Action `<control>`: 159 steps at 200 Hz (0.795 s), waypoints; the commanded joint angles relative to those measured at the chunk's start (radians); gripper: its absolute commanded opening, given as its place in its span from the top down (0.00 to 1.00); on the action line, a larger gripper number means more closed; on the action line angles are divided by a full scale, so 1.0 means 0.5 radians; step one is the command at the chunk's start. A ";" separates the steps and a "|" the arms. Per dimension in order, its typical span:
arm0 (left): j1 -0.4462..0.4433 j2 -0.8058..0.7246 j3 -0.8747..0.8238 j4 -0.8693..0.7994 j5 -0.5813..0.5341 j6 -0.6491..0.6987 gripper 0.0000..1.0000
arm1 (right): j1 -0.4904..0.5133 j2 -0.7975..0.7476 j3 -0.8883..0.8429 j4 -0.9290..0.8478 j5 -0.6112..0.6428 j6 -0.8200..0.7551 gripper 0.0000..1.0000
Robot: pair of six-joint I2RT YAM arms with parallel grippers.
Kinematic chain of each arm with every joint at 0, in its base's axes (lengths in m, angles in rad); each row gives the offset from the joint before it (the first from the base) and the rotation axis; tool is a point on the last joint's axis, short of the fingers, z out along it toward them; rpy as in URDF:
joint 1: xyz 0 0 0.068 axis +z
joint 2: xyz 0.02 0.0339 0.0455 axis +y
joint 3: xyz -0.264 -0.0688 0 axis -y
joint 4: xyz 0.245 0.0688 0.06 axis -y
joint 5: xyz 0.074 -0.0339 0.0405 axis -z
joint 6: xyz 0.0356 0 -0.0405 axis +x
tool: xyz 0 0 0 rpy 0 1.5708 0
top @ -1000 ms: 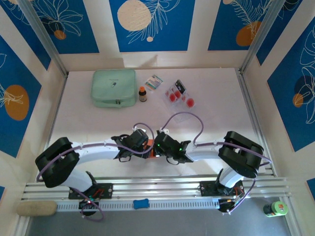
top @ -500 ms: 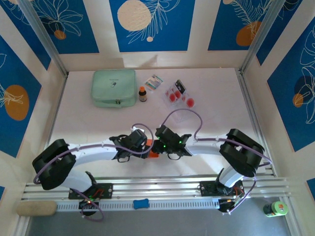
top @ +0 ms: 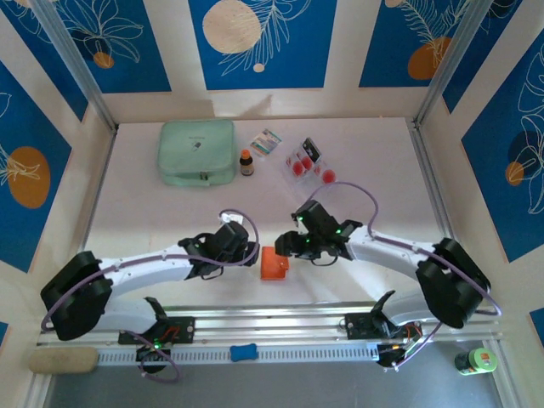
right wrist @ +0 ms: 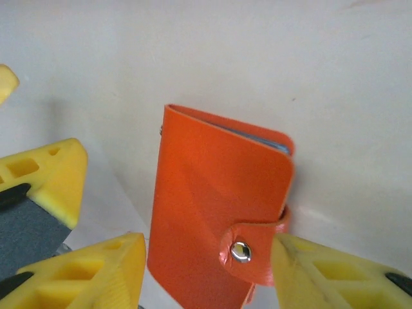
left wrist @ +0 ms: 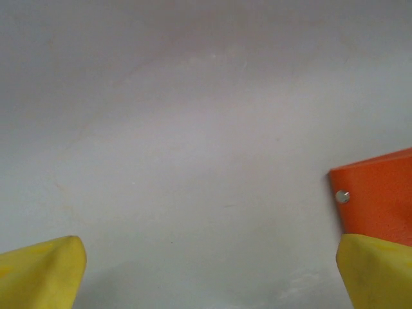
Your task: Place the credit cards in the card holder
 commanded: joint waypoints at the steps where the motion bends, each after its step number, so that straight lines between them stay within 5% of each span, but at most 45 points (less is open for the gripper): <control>1: 0.031 -0.099 -0.043 0.057 -0.085 -0.063 0.00 | -0.094 -0.151 -0.066 -0.108 -0.120 -0.020 0.43; 75: 0.187 -0.434 -0.087 -0.003 -0.243 0.066 0.00 | -0.604 -0.627 -0.196 -0.388 -0.165 -0.135 0.37; 117: 0.451 -0.622 -0.161 0.127 -0.343 0.282 0.00 | -1.061 -0.772 -0.099 -0.603 -0.115 -0.283 0.18; 132: 0.571 -0.678 -0.194 0.220 -0.375 0.377 0.00 | -1.194 -0.776 -0.042 -0.624 -0.029 -0.325 0.00; 159: 0.782 -0.704 -0.189 0.350 -0.395 0.593 0.00 | -1.403 -0.690 0.025 -0.499 0.193 -0.365 0.01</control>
